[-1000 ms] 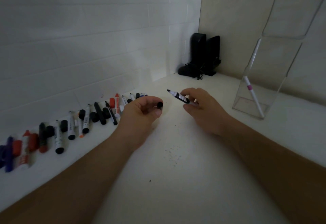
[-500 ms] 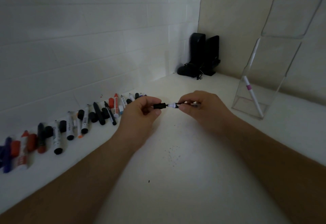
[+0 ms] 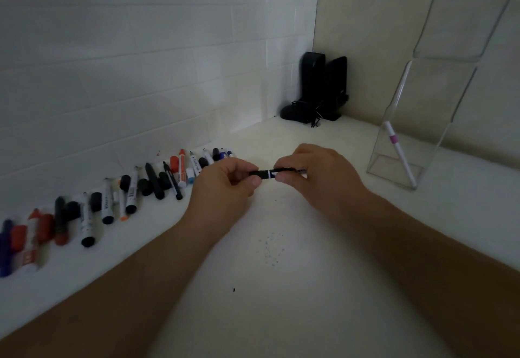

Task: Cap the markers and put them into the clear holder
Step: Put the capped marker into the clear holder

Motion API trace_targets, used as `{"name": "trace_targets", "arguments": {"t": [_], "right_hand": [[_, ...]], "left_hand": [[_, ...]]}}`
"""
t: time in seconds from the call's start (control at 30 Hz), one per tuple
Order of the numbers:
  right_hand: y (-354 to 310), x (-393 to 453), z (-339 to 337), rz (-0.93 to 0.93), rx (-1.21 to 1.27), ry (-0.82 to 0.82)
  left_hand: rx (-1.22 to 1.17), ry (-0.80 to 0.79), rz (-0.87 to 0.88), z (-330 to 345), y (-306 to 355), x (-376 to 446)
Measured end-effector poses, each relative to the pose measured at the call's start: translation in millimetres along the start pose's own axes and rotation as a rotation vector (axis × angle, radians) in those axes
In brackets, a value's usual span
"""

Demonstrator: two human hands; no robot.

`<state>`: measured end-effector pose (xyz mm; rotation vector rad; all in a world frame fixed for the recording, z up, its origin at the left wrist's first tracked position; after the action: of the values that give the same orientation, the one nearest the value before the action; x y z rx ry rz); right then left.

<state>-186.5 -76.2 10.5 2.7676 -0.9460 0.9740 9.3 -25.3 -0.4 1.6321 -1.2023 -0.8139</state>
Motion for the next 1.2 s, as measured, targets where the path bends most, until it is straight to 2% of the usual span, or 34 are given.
{"name": "trace_targets", "arguments": {"t": [0.3,0.4,0.47,0.57,0.63,0.7,0.83,0.9,0.97,1.1,1.2], "right_hand": [[-1.7,-3.9,10.5,0.042,-0.027,-0.107],[-7.7,-0.5,2.1,-0.068,-0.269,-0.133],[-17.3,2.7,-3.2,-0.118,-0.380,-0.233],[-30.0,1.9,-15.9,-0.082,-0.326,-0.313],[-31.9,-3.0,-35.4,-0.001,-0.228,-0.320],[-31.4,-7.4,-68.4,0.086,-0.166,-0.169],[0.7,-14.6,-145.1,0.305,-0.091,0.447],[23.1,-20.5,-160.6,0.369,-0.124,0.561],[40.7,-28.7,-163.0,0.434,-0.192,0.480],[60.6,-45.4,-145.4,0.465,-0.347,0.189],[66.7,-49.5,-135.8,0.491,-0.474,0.066]], "left_hand": [[0.188,0.018,0.107,4.3,1.6,-0.1],[0.104,0.007,0.104,4.7,4.0,-1.1],[-0.029,-0.005,0.085,2.9,4.5,-2.3],[-0.086,-0.047,0.146,-0.9,2.3,-6.1],[0.000,-0.063,0.230,1.5,-0.2,-7.5],[0.139,-0.065,0.331,4.6,1.3,-12.4],[0.299,-0.132,0.440,10.3,4.3,-22.6],[0.346,-0.129,0.442,9.4,2.3,-20.7],[0.376,-0.124,0.418,7.7,1.4,-19.9],[0.423,-0.146,0.439,10.1,1.8,-22.2],[0.438,-0.183,0.429,9.7,-0.7,-21.3]]}}
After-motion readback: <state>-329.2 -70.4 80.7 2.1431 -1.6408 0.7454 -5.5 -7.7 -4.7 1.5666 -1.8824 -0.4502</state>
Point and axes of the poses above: each hand's wrist, its own x-axis towards the middle knuckle, its own z-axis out of the palm, y = z × x, the point moved 1 cm from there along x, towards the middle knuckle, and after that the axes turned 14 degrees about -z, right-handed, at the moved point
